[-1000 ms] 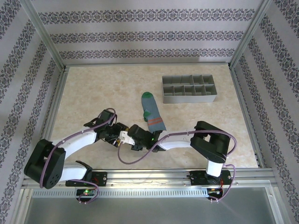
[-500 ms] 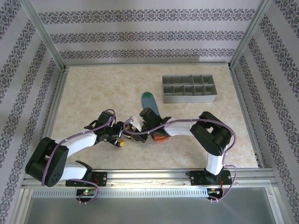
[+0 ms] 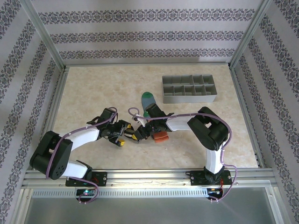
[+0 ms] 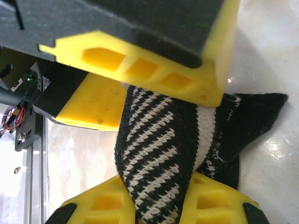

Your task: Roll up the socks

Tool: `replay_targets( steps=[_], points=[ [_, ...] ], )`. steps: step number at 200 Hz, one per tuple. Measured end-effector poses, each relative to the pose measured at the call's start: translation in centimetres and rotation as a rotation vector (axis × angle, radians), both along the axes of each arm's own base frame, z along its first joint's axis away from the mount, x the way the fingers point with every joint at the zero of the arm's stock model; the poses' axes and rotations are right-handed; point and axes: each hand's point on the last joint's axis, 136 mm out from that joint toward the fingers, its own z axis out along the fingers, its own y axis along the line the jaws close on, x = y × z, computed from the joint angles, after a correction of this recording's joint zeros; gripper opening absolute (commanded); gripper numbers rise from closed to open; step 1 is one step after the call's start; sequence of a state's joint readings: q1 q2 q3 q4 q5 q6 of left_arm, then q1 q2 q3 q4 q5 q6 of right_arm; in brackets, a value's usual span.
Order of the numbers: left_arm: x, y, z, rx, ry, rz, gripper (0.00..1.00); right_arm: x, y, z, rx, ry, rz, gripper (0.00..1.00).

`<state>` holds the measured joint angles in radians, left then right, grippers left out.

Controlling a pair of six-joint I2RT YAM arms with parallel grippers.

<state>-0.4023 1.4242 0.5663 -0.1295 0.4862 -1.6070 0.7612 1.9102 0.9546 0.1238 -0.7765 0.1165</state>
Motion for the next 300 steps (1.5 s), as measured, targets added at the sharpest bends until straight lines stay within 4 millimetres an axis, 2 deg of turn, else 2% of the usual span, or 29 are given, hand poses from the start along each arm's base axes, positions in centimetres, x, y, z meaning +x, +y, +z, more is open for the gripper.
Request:
replay_targets(
  steps=[15,42,57,81,111,122,150,172,188,193,201,211,221,236,248,254,266,283,300],
  points=[
    [0.1,0.0,0.1,0.0,0.003,0.011,0.92,0.0,0.0,0.0,-0.002,0.004,-0.004,0.0],
    [0.6,-0.1,0.9,0.007,-0.02,0.029,0.94,0.1,0.0,-0.1,-0.01,-0.003,-0.01,0.0],
    [0.8,-0.3,1.3,0.012,-0.027,0.026,0.94,0.0,0.0,-0.1,-0.018,-0.012,-0.013,0.0],
    [0.1,-2.1,1.7,-0.029,-0.014,-0.02,0.92,0.1,-0.2,-0.1,-0.025,-0.02,-0.02,0.0],
    [-0.7,-3.2,1.0,-0.055,0.036,-0.044,0.85,0.0,-0.1,-0.2,-0.031,-0.027,-0.022,0.0],
    [-0.8,-3.4,0.7,-0.058,0.057,-0.049,0.78,0.0,-0.1,-0.2,-0.032,-0.025,-0.022,0.0],
    [-0.2,-3.8,0.3,-0.064,0.05,-0.051,0.45,-0.1,-0.4,-0.3,-0.043,-0.008,-0.03,0.0],
    [-0.4,-4.0,0.0,-0.076,0.058,-0.063,0.13,-0.3,-1.0,-0.2,-0.06,-0.01,-0.045,0.0],
    [-0.2,-4.3,0.3,-0.098,0.032,-0.079,0.0,-0.2,-1.6,-0.1,-0.08,-0.037,-0.066,0.0],
    [-0.2,-4.4,0.4,-0.104,0.022,-0.084,0.0,-0.2,-1.8,0.0,-0.085,-0.047,-0.072,0.0],
    [-0.2,-4.6,0.5,-0.113,0.01,-0.094,0.0,-0.2,-2.1,0.1,-0.094,-0.064,-0.083,0.1],
    [-0.2,-4.7,0.7,-0.124,0.004,-0.103,0.0,0.0,-2.4,0.4,-0.107,-0.082,-0.101,0.32],
    [-0.3,-4.9,1.1,-0.14,0.0,-0.113,0.0,0.0,-2.8,0.7,-0.131,-0.096,-0.126,0.43],
    [-0.1,-4.7,1.6,-0.139,-0.017,-0.102,0.0,0.2,-3.7,2.5,-0.151,-0.121,-0.185,0.58],
    [0.4,-4.1,2.1,-0.138,-0.026,-0.076,0.0,1.1,-4.7,5.2,-0.148,-0.147,-0.278,0.66],
    [0.8,-3.9,2.5,-0.142,-0.032,-0.061,0.0,1.7,-5.3,7.1,-0.132,-0.166,-0.335,0.7],
    [1.7,-3.6,3.7,-0.157,-0.046,-0.034,0.0,2.6,-6.3,10.7,-0.094,-0.172,-0.437,0.72],
    [4.0,-3.7,6.3,-0.2,-0.091,-0.002,0.0,4.1,-7.5,15.7,-0.013,-0.136,-0.572,0.72],
    [6.3,-4.0,9.5,-0.255,-0.143,0.02,0.0,5.3,-8.5,18.3,0.06,-0.013,-0.7,0.72]
  ],
)
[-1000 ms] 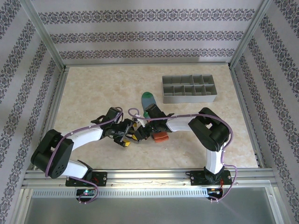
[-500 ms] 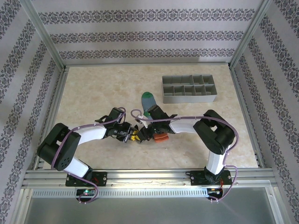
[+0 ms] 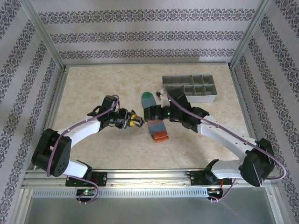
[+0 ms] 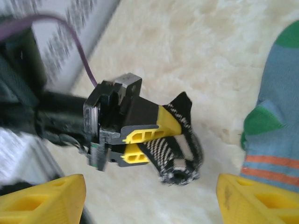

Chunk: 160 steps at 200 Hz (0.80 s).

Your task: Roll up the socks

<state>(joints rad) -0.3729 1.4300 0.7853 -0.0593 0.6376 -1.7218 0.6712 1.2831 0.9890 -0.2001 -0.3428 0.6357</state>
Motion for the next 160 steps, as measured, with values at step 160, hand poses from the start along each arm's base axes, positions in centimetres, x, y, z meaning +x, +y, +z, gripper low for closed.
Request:
replay_targets(
  steps=[160],
  points=[
    [4.7,-1.9,5.1,-0.159,0.01,0.024,0.0,2.7,5.2,-4.1,0.454,0.796,-0.362,0.86]
  ],
)
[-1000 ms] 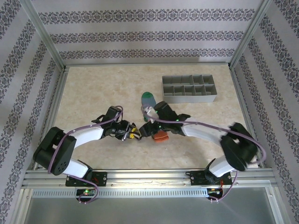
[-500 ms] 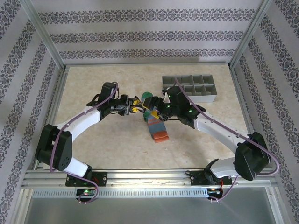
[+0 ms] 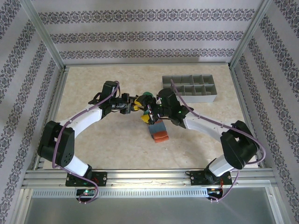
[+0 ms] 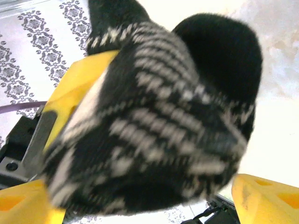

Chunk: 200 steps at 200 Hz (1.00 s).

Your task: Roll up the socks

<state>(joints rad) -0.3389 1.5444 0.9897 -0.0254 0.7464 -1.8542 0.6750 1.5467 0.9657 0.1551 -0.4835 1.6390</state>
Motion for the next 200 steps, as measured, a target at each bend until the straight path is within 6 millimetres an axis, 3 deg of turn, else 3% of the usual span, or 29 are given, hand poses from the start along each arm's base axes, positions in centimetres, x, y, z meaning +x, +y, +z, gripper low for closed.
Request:
replay_targets(
  steps=[58,115,177,200],
  points=[
    [0.4,0.1,0.4,-0.02,0.002,0.017,0.0,2.2,-0.3,0.4,0.005,-0.061,0.025,0.66],
    [0.3,0.0,0.5,-0.033,0.004,0.018,0.0,2.9,-1.4,-0.5,-0.041,-0.109,0.05,0.67],
    [0.4,0.1,0.5,-0.033,0.004,0.021,0.0,3.5,-1.2,-0.3,-0.048,-0.147,0.083,0.54],
    [0.4,0.1,0.4,-0.03,0.003,0.025,0.0,3.5,-1.2,-0.3,-0.064,-0.16,0.097,0.42]
  ],
)
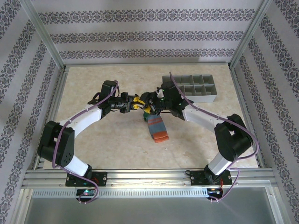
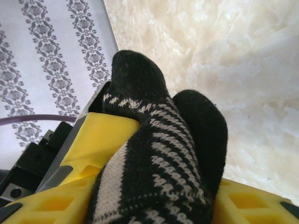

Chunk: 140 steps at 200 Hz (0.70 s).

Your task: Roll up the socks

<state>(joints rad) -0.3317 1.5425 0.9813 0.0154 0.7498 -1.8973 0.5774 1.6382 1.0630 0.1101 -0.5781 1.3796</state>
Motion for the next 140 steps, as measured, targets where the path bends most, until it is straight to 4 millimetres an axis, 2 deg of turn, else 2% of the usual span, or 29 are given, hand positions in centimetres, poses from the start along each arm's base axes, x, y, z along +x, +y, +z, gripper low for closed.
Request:
replay_targets(
  steps=[23,45,66,77,89,108,140],
  points=[
    [0.1,0.0,0.0,0.002,-0.001,0.004,0.01,0.2,-0.2,0.2,-0.029,-0.027,0.018,0.28],
    [0.1,0.0,0.0,0.003,-0.002,0.005,0.39,0.1,-0.4,0.4,-0.067,-0.048,0.033,0.14],
    [-0.1,-0.2,0.1,-0.004,-0.003,-0.009,0.61,0.1,-0.8,0.7,-0.129,-0.075,0.048,0.0],
    [-0.2,-0.2,0.3,-0.005,-0.012,-0.019,0.69,0.4,-1.5,0.6,-0.188,-0.096,0.042,0.0],
    [-0.4,-0.1,0.7,0.002,-0.029,-0.023,0.74,0.9,-2.5,0.6,-0.26,-0.119,0.031,0.0],
    [-0.7,0.4,1.6,0.052,-0.068,-0.033,0.76,1.3,-4.5,1.0,-0.382,-0.163,0.029,0.0],
    [-1.2,2.2,5.6,0.208,-0.232,-0.047,0.76,3.7,-10.1,3.0,-0.646,-0.287,0.016,0.0]
  ],
)
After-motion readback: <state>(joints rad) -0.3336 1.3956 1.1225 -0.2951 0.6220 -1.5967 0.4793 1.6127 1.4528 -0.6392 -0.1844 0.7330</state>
